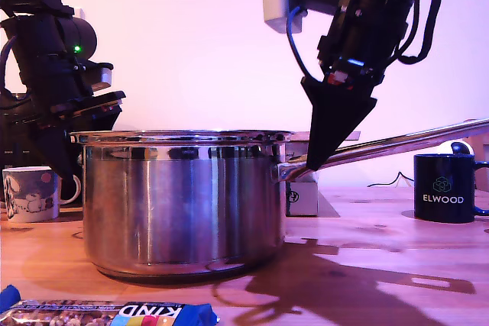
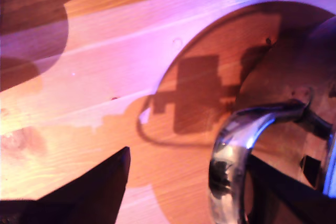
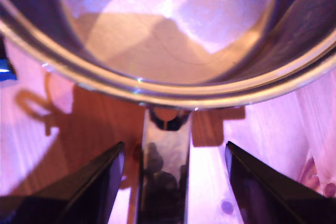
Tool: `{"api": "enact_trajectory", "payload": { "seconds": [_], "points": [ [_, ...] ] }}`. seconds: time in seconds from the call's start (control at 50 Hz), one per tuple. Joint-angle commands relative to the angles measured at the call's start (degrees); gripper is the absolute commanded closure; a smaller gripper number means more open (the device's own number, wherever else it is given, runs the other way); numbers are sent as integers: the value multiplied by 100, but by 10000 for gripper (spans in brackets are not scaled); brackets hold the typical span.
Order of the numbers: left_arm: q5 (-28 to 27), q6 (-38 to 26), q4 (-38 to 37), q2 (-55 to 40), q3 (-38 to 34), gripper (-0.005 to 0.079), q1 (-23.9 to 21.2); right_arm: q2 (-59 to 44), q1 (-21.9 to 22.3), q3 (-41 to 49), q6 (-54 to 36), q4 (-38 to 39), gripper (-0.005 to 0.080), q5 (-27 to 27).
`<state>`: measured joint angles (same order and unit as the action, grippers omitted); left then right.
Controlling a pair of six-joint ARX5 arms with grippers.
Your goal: Pick up the large pot with both hands and place it on the shelf behind you
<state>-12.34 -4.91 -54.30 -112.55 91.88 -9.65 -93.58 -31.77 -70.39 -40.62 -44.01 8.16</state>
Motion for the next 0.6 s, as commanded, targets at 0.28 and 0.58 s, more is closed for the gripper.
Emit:
{"api": "enact_trajectory", "payload": {
  "seconds": [0.28, 0.58],
  "points": [
    [-70, -7, -13, -157, 20, 192, -179, -308, 151, -57, -31, 118, 209, 31],
    [-70, -7, 4, -157, 20, 193, -177, -345, 142, -57, -31, 146, 421, 28]
  ]
}}
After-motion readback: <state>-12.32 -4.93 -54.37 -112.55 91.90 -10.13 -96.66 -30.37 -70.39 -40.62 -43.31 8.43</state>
